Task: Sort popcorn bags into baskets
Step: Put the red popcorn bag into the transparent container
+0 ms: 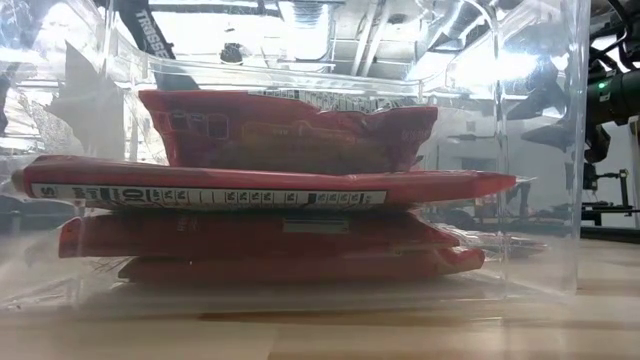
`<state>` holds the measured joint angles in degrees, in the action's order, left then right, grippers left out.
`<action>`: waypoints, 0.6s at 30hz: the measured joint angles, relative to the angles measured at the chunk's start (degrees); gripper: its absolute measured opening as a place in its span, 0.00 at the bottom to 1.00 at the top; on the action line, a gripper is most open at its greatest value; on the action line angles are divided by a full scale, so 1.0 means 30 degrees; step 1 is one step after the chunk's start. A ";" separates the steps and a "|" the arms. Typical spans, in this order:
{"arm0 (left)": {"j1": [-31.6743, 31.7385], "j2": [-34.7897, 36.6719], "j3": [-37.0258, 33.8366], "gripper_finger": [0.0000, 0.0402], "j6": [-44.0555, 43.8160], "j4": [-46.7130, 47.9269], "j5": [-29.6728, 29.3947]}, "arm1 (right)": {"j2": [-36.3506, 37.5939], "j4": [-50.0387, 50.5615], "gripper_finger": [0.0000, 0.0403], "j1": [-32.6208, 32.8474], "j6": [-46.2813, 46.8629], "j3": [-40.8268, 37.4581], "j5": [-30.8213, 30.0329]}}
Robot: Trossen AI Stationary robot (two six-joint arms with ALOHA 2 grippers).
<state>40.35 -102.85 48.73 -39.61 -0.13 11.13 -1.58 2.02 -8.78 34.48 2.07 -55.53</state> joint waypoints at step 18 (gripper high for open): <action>-0.3240 1.0169 0.0006 0.00 0.0538 0.0538 0.4193 | -0.0007 0.0015 0.63 0.0007 -0.0102 0.0000 -0.0015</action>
<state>30.63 -72.35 48.75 -38.00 1.49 23.71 -1.61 2.07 -8.75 34.17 2.07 -55.57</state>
